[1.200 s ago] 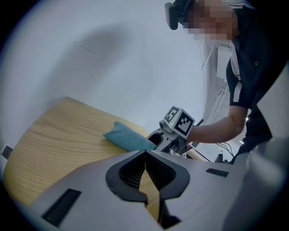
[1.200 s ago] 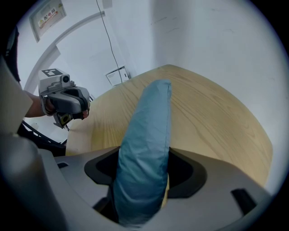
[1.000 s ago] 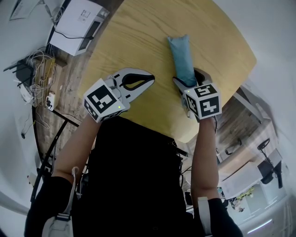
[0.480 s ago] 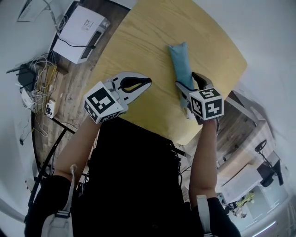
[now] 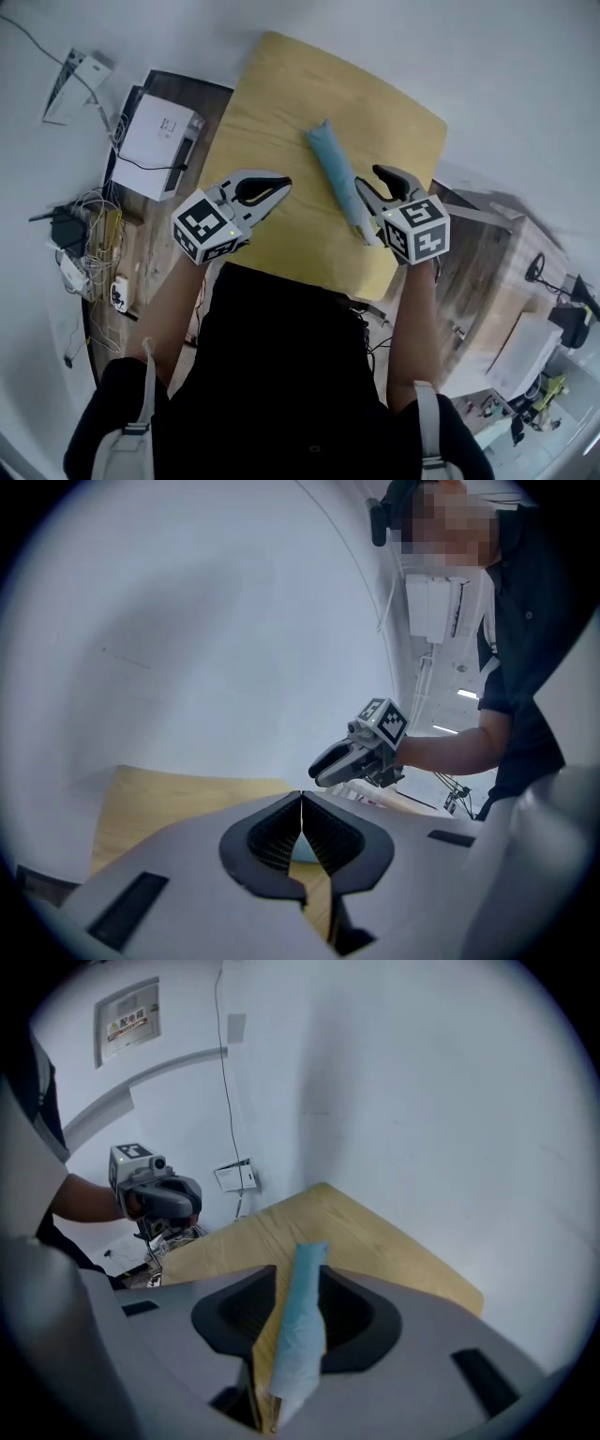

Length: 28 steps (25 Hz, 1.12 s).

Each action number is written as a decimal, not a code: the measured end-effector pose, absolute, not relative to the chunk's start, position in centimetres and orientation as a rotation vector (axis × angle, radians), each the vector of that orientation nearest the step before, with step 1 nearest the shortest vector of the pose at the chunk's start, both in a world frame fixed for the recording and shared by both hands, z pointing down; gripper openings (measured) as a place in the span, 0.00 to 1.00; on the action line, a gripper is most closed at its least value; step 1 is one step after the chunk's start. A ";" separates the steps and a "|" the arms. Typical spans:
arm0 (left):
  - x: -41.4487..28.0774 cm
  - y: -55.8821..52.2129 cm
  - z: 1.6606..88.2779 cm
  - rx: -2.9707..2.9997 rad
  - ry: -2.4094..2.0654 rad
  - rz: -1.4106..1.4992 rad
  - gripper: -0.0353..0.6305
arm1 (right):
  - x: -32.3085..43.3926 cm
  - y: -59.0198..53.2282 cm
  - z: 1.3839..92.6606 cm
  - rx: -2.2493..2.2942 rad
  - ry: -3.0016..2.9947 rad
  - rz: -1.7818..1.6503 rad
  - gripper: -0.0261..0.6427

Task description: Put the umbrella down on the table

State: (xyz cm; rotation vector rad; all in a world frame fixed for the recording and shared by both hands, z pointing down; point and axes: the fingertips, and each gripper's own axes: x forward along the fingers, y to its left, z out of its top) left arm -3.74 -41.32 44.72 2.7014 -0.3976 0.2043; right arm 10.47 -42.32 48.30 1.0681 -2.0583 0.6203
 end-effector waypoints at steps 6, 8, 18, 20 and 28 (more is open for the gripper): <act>-2.1 -41.7 39.4 2.787 -0.297 0.141 0.07 | 10.6 -40.0 40.8 1.208 -2.260 0.524 0.07; -1.8 -41.8 37.5 2.812 -0.280 0.114 0.07 | 10.4 -39.3 36.9 1.271 -2.434 0.515 0.07; -0.5 -35.3 31.5 2.880 -0.282 0.100 0.07 | 13.4 -30.7 25.0 1.378 -2.963 0.306 0.07; 0.1 -32.8 31.1 2.890 -0.284 0.105 0.07 | 14.2 -27.9 25.2 1.350 -2.992 0.308 0.07; 2.9 -20.2 31.4 2.869 -0.323 0.140 0.07 | 17.5 -15.2 29.6 1.272 -3.107 0.496 0.07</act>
